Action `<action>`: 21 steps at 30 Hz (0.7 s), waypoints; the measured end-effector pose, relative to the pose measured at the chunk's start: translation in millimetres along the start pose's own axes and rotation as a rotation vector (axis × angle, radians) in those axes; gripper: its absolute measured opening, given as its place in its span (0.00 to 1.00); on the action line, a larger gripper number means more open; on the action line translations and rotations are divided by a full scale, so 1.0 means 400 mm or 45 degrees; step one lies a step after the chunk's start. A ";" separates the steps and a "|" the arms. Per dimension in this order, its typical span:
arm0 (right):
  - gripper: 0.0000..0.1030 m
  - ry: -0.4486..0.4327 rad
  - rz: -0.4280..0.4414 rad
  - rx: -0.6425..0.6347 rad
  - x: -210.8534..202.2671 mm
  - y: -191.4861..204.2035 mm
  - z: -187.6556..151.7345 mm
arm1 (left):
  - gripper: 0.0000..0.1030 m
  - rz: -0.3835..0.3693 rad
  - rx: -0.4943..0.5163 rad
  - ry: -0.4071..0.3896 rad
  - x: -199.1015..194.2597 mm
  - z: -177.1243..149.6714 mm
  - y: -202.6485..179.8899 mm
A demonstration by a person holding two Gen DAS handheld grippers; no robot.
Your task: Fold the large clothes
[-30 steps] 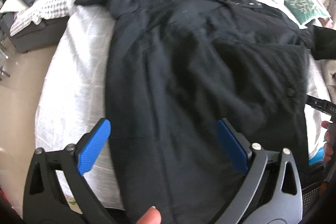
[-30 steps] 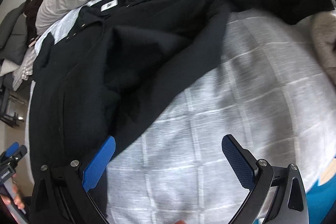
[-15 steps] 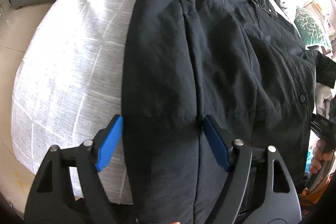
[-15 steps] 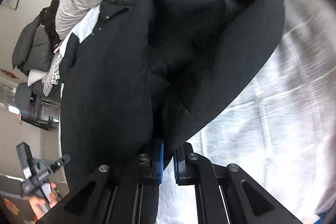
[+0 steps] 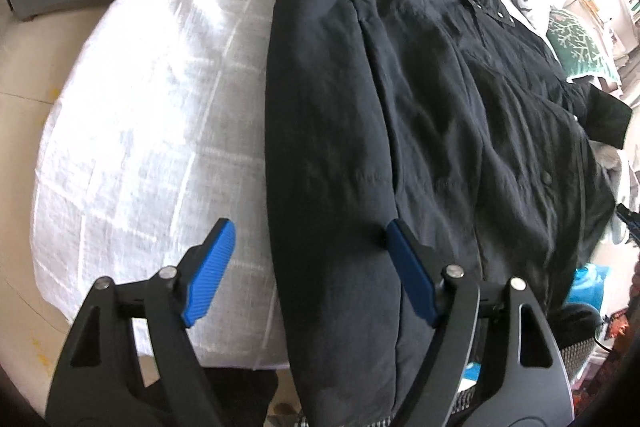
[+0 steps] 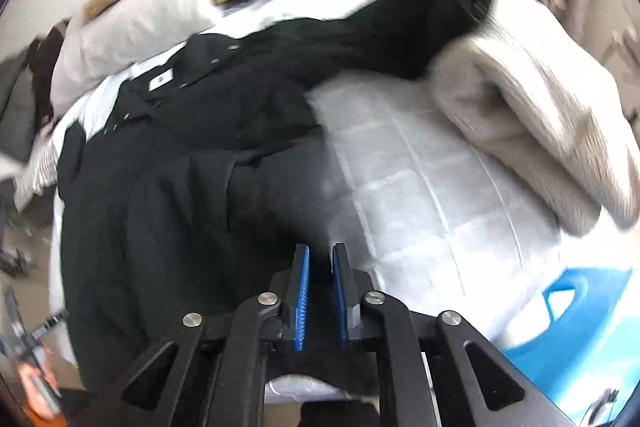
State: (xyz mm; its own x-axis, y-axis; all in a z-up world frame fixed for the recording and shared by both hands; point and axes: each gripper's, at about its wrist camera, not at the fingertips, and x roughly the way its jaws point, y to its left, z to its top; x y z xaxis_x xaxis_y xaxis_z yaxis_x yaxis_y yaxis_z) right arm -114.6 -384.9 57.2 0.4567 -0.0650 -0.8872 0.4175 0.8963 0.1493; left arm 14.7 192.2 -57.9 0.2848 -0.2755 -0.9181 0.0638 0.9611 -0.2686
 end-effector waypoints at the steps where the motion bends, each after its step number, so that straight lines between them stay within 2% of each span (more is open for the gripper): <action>1: 0.18 -0.004 0.002 0.018 -0.002 -0.006 -0.004 | 0.76 -0.010 0.004 0.015 -0.001 -0.008 0.002; 3: 0.33 0.009 0.023 0.025 0.001 -0.024 -0.019 | 0.76 -0.027 0.012 0.038 -0.004 -0.024 0.003; 5: 0.44 0.056 0.088 0.024 0.013 -0.044 -0.038 | 0.76 -0.047 0.014 0.071 -0.001 -0.043 0.008; 7: 0.49 0.122 0.160 0.003 0.029 -0.058 -0.056 | 0.76 -0.086 -0.014 0.126 0.014 -0.068 0.022; 9: 0.51 0.184 0.229 -0.017 0.050 -0.052 -0.071 | 0.63 -0.147 -0.047 0.180 0.031 -0.091 0.038; 11: 0.51 0.251 0.261 -0.027 0.082 -0.050 -0.084 | 0.41 -0.249 -0.092 0.273 0.059 -0.115 0.044; 12: 0.51 0.285 0.262 -0.027 0.105 -0.050 -0.086 | 0.36 -0.273 -0.100 0.292 0.066 -0.124 0.043; 13: 0.51 0.304 0.263 -0.018 0.123 -0.054 -0.087 | 0.17 -0.275 -0.088 0.281 0.063 -0.130 0.039; 14: 0.43 0.332 0.273 -0.004 0.146 -0.053 -0.086 | 0.09 -0.285 -0.092 0.256 0.045 -0.132 0.038; 15: 0.06 0.363 0.301 0.015 0.169 -0.053 -0.089 | 0.07 -0.289 -0.104 0.234 0.027 -0.130 0.040; 17: 0.03 0.382 0.349 0.037 0.163 -0.067 -0.106 | 0.06 -0.291 -0.092 0.116 -0.058 -0.130 0.043; 19: 0.01 0.303 0.395 0.039 0.120 -0.061 -0.108 | 0.06 -0.246 -0.067 -0.026 -0.162 -0.129 0.058; 21: 0.01 0.274 0.437 0.021 0.068 -0.059 -0.119 | 0.06 -0.197 -0.058 -0.105 -0.234 -0.123 0.081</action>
State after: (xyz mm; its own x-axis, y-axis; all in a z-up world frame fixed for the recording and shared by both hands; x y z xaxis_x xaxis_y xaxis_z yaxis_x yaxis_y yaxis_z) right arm -149.6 -387.1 8.8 0.3974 0.3317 -0.8556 0.2828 0.8427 0.4581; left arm -56.9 248.4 5.1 0.3527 -0.4158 -0.8383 0.0698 0.9051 -0.4195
